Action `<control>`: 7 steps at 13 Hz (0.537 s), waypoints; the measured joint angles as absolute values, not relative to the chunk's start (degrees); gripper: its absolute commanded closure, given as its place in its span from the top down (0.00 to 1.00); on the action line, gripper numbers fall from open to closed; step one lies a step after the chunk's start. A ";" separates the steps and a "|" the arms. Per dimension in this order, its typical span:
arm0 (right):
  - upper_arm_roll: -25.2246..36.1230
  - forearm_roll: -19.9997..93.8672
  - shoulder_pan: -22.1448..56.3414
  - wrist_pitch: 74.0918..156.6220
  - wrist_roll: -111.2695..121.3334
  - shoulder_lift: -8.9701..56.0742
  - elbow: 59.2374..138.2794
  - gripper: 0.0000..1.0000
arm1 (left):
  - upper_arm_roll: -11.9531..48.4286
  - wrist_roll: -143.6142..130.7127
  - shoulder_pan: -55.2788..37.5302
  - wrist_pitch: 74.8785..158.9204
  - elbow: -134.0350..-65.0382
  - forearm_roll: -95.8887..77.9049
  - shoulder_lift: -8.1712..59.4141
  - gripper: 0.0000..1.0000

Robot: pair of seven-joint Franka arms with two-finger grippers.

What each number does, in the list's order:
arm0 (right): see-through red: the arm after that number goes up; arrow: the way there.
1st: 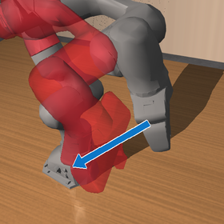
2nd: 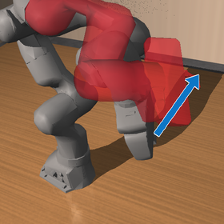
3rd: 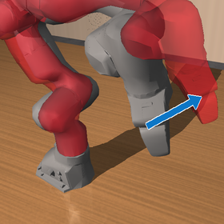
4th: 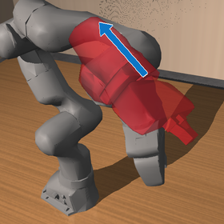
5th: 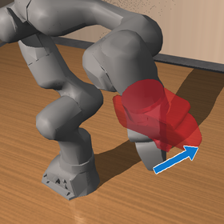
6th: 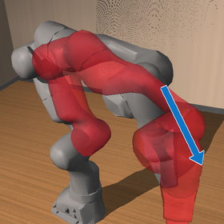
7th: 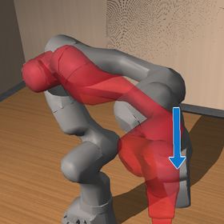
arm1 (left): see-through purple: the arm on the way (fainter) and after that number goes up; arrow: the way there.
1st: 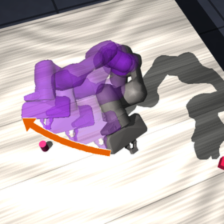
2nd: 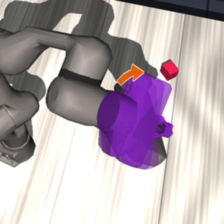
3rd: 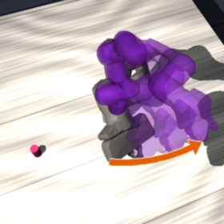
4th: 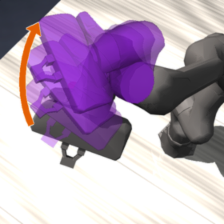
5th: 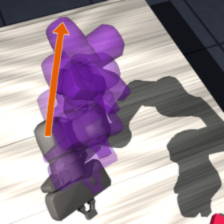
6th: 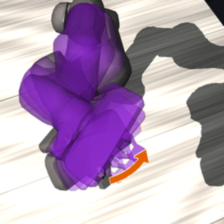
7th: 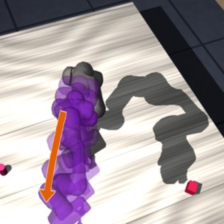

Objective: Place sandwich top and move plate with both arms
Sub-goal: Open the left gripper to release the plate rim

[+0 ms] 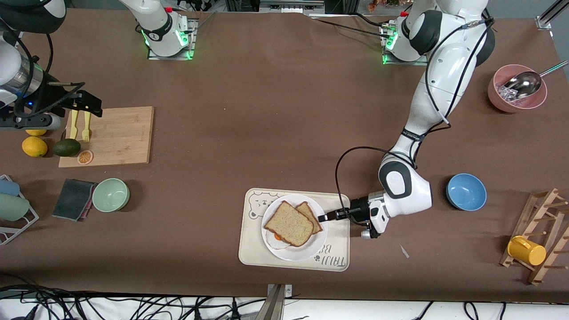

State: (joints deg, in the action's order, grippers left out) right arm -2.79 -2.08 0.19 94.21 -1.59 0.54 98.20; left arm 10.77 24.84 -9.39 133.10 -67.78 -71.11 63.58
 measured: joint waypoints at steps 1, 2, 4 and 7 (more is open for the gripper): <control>-2.79 -2.08 0.19 94.21 -1.59 0.54 98.20 1.00 | 10.77 24.84 -9.38 133.10 -67.78 -71.11 63.73 0.03; -2.79 -2.08 0.19 94.21 -1.59 0.55 98.20 1.00 | 10.77 24.84 -9.35 133.10 -67.78 -71.11 63.81 0.05; -2.79 -2.08 0.19 94.20 -1.59 0.59 98.20 1.00 | 10.77 24.84 -9.32 133.10 -67.78 -71.11 63.82 0.41; -2.79 -2.08 0.19 94.20 -1.59 0.63 98.20 1.00 | 10.80 24.84 -9.31 132.97 -67.79 -71.11 63.81 1.00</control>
